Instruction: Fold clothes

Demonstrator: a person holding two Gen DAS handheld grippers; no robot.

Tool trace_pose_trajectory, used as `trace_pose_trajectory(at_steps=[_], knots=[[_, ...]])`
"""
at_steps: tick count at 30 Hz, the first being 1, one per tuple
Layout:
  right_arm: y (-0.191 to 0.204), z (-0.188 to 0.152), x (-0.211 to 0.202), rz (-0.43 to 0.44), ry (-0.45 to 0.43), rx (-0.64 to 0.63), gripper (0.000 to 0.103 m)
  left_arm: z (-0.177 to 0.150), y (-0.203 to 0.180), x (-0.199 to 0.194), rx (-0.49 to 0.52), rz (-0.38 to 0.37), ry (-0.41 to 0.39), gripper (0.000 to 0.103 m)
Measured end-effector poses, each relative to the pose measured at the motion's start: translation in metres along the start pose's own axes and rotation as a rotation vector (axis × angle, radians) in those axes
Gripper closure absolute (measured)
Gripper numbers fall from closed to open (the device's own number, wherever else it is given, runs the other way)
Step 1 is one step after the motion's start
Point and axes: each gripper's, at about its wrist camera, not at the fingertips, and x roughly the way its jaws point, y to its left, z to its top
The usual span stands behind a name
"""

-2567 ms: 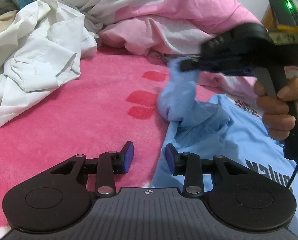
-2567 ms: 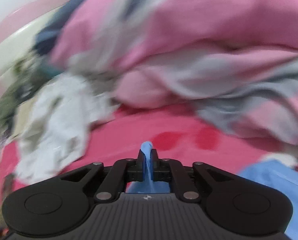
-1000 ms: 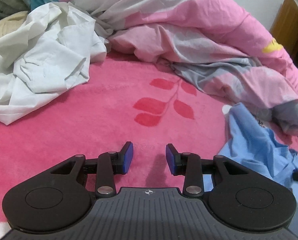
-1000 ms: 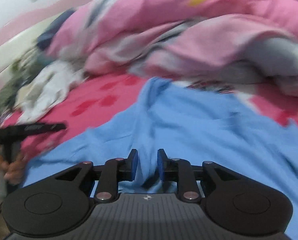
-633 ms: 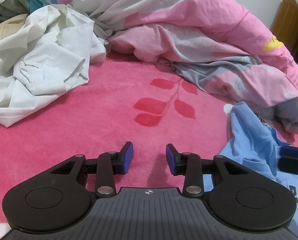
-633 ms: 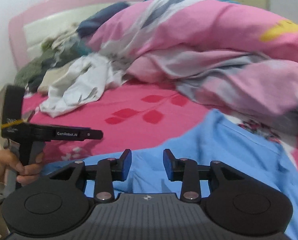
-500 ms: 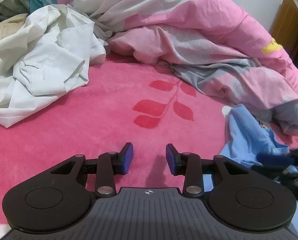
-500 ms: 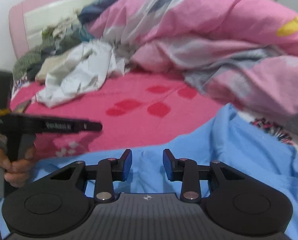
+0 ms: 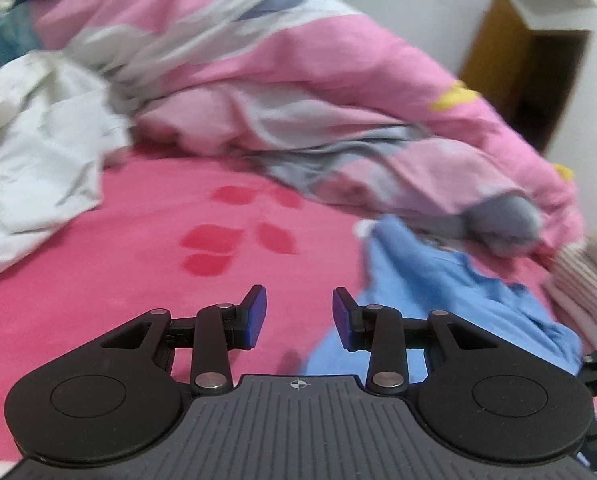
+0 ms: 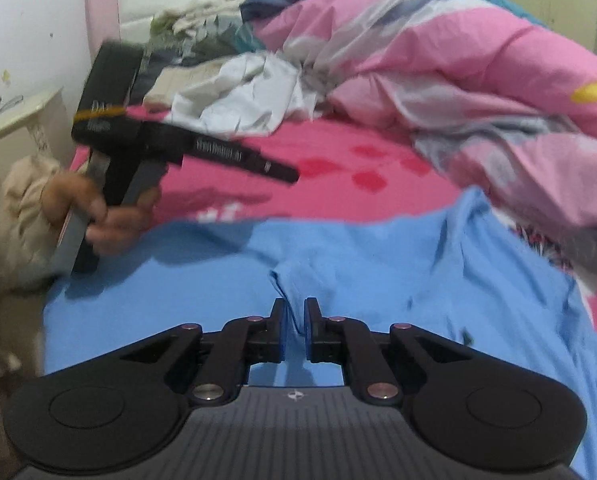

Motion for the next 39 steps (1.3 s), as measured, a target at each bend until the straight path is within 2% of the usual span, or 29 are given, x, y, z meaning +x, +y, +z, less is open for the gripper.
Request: trace_pose_trajectory(at_steps=[4, 9, 13, 17, 21, 25, 32, 36, 38, 39], knots=[[-0.005, -0.019, -0.012, 0.005, 0.035, 0.051, 0.094, -0.008, -0.02, -0.001, 0.102, -0.118, 0.028, 0.066], [-0.02, -0.031, -0.025, -0.023, 0.026, 0.15, 0.09, -0.025, -0.052, -0.011, 0.277, -0.247, 0.04, 0.064], [-0.049, -0.025, -0.026, -0.063, 0.004, 0.322, 0.081, -0.038, -0.072, -0.017, 0.394, -0.323, 0.043, 0.063], [-0.073, -0.015, -0.024, -0.025, -0.055, 0.472, 0.078, -0.046, -0.082, -0.018, 0.465, -0.377, 0.049, 0.061], [-0.086, -0.001, -0.007, -0.02, -0.045, 0.594, 0.061, -0.057, -0.091, -0.01, 0.536, -0.375, 0.092, 0.059], [-0.087, 0.014, 0.015, -0.043, 0.018, 0.66, 0.06, -0.067, -0.099, -0.008, 0.618, -0.35, 0.112, 0.059], [-0.069, 0.026, 0.052, -0.202, 0.162, 0.641, 0.06, -0.078, -0.104, -0.005, 0.693, -0.304, 0.152, 0.059], [-0.066, 0.021, 0.057, -0.262, 0.184, 0.642, 0.06, -0.078, -0.102, -0.007, 0.697, -0.305, 0.153, 0.059], [-0.065, 0.017, 0.054, -0.277, 0.179, 0.651, 0.063, -0.079, -0.103, -0.005, 0.7, -0.298, 0.159, 0.059], [-0.066, 0.015, 0.052, -0.285, 0.176, 0.656, 0.068, -0.079, -0.103, -0.005, 0.702, -0.292, 0.164, 0.059]])
